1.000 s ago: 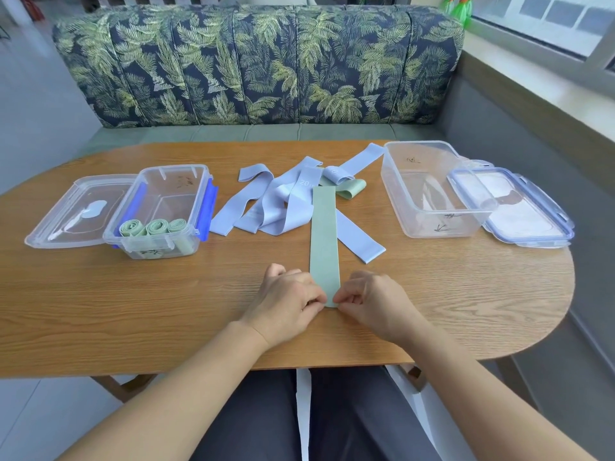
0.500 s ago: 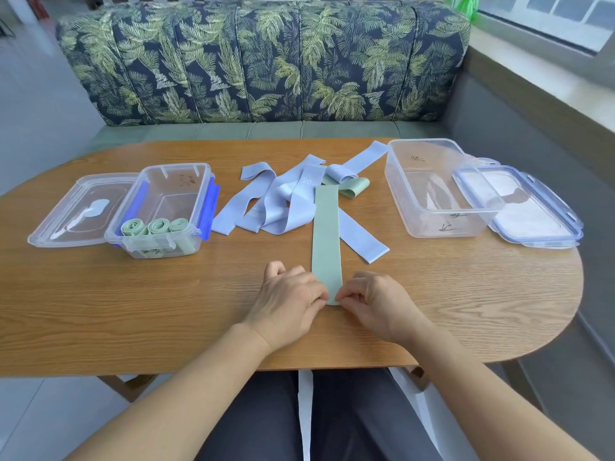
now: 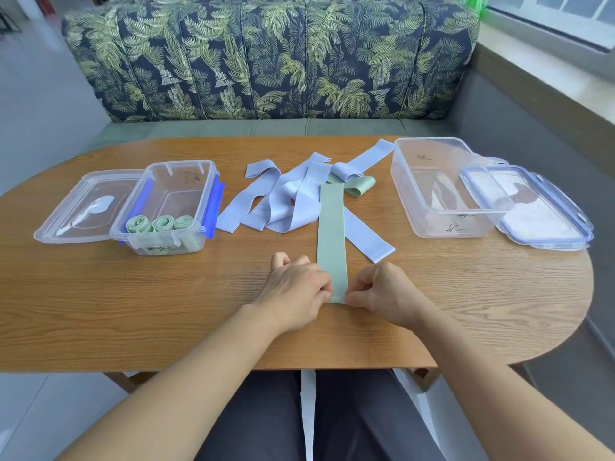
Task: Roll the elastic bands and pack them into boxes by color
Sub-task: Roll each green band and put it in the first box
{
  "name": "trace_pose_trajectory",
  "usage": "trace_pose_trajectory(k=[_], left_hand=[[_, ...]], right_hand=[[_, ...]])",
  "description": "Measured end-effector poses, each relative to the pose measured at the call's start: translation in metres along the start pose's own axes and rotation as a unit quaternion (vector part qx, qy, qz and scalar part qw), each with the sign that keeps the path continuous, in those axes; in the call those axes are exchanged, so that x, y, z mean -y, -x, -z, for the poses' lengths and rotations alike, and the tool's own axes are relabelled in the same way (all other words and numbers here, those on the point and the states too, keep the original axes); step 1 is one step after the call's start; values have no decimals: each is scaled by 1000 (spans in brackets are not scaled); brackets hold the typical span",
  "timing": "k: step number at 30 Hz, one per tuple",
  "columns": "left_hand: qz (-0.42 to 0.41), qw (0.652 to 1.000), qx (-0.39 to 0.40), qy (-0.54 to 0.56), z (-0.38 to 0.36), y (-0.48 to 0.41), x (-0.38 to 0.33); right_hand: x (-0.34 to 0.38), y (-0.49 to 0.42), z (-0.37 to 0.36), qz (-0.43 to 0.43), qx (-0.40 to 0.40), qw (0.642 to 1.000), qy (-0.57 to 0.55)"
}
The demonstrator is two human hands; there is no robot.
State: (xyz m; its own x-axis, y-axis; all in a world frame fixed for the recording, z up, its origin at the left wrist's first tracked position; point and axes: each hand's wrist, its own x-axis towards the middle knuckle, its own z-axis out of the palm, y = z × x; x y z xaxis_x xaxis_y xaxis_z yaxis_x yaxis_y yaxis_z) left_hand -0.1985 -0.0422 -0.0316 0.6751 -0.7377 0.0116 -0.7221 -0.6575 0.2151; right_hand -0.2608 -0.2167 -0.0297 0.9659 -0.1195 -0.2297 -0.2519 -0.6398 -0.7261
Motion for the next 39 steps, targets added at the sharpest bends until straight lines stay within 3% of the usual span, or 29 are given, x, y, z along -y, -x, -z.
trace_pose_trajectory(k=[4,15,18,22,25,28,33,39], left_hand=[[6,1000,11,-7,2,-3,0],[-6,999,-40,9,0,-1,-3],[5,999,-23,23,2,-3,-3],[14,999,-9,35,3,-6,-3],[25,999,2,44,5,-8,-2],[63,994,5,87,2,-8,-1],[175,948,-98,248,-15,10,0],[181,950,-111,228,-23,18,-6]], right_hand=[[3,-1,0,-7,3,999,33],[18,-20,9,-130,55,989,38],[18,-15,11,-82,37,995,40],[17,5,0,67,-74,987,124],[8,12,-17,145,-75,974,160],[3,9,-25,154,-112,970,151],[5,6,-22,141,-101,970,167],[8,5,-19,105,-82,973,187]])
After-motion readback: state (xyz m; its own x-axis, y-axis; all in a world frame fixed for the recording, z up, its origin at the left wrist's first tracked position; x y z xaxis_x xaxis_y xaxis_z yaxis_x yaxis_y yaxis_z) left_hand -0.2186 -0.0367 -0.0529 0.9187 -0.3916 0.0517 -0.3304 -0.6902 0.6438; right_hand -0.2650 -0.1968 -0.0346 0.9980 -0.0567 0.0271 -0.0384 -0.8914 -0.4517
